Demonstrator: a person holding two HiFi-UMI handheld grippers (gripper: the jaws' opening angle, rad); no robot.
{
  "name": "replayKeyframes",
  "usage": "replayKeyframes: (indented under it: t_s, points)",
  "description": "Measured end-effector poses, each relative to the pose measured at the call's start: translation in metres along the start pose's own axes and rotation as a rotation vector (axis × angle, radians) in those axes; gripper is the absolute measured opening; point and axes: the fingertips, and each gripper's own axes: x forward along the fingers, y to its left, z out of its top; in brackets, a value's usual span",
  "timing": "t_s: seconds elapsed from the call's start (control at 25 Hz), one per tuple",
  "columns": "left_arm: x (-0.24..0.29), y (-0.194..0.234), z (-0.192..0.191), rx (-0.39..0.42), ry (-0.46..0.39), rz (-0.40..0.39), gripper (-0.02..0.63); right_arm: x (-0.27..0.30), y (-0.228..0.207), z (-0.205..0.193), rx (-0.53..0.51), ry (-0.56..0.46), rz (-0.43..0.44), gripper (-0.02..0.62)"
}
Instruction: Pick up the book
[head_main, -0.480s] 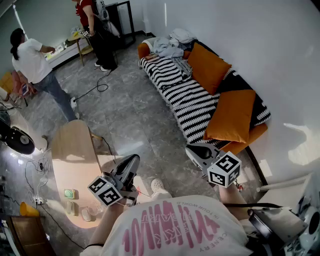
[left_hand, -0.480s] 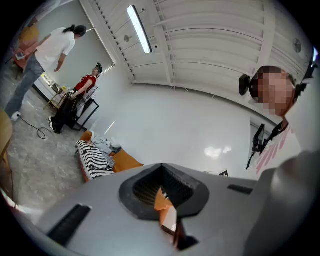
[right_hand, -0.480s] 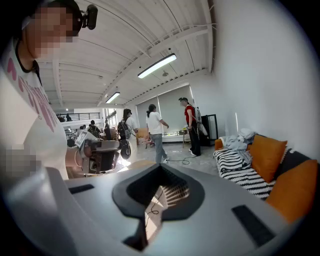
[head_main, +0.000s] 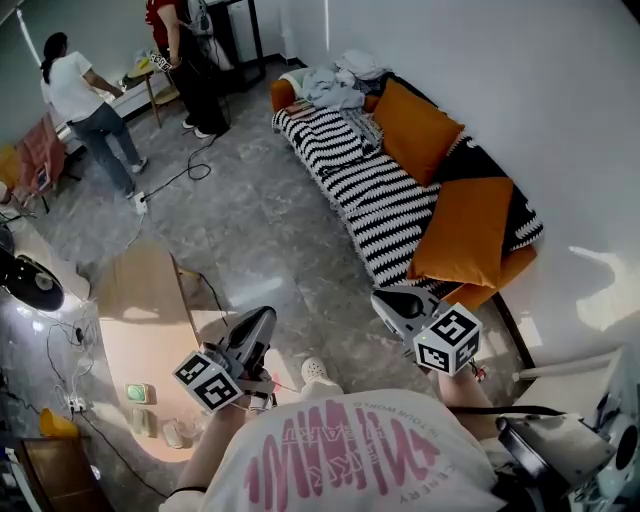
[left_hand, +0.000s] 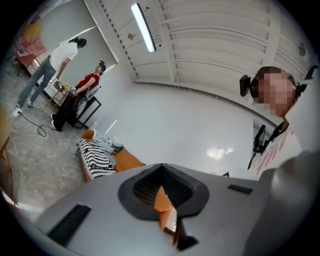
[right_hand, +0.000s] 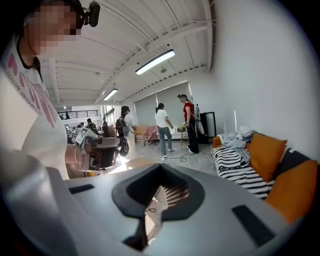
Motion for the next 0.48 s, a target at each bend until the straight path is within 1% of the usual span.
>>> replayKeyframes:
  t_s: [0.12,0.24,0.32,0.48]
  points:
    - [0.006,0.012,0.005,0.006,0.009,0.001,0.008,0.012,-0.007,0.005,0.004,-0.007,0.001,0.008]
    - [0.013,0.03,0.017,0.018,0.001,0.011,0.008,0.028,-0.017,0.018,-0.034,-0.012,0.003,0.008]
    - [0.022,0.043,0.029,0.024,-0.008,0.011,0.008,0.042,-0.026,0.03,-0.041,-0.024,0.011,0.009]
    - [0.034,0.063,0.057,0.083,0.018,-0.01,0.008,0.07,-0.038,0.065,-0.008,-0.074,0.016,0.009]
